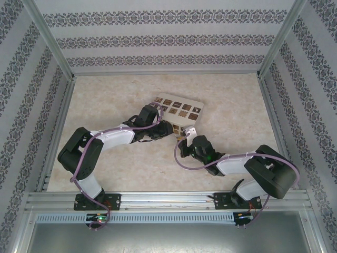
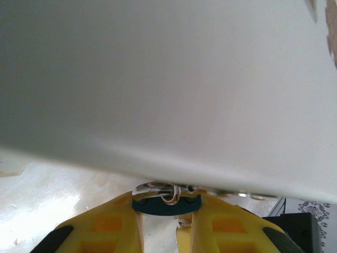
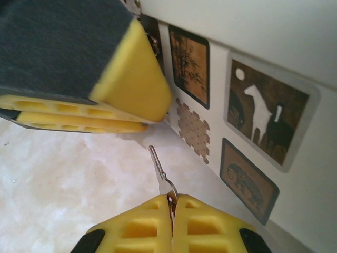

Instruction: Unlock the padlock with the key

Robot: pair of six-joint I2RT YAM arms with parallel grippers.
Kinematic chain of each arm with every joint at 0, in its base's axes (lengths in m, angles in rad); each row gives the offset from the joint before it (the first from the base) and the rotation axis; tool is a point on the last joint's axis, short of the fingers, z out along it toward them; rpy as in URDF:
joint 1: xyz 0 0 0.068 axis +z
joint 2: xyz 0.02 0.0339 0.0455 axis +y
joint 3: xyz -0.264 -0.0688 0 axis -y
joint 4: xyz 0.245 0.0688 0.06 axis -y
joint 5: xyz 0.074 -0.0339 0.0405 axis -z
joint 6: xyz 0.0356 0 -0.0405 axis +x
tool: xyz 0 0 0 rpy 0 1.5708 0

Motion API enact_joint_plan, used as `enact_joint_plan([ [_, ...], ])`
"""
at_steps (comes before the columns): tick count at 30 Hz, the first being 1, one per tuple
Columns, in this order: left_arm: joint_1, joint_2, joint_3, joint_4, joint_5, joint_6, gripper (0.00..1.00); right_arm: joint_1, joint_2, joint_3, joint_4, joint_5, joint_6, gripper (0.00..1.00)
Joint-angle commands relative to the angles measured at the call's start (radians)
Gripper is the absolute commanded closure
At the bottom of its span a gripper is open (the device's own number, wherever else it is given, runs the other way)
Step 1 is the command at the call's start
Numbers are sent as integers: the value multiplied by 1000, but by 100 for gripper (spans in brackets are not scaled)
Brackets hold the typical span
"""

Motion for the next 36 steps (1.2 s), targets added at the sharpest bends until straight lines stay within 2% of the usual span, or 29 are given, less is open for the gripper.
enact_joint_plan([
  [1, -14, -27, 19, 57, 52, -22, 78, -12, 20, 20, 39, 19, 13, 100],
  [26, -14, -22, 14, 62, 60, -23, 78, -28, 58, 76, 53, -28, 9, 100],
  [36, -14, -22, 14, 59, 66, -23, 78, -42, 80, 77, 138, -61, 24, 100],
])
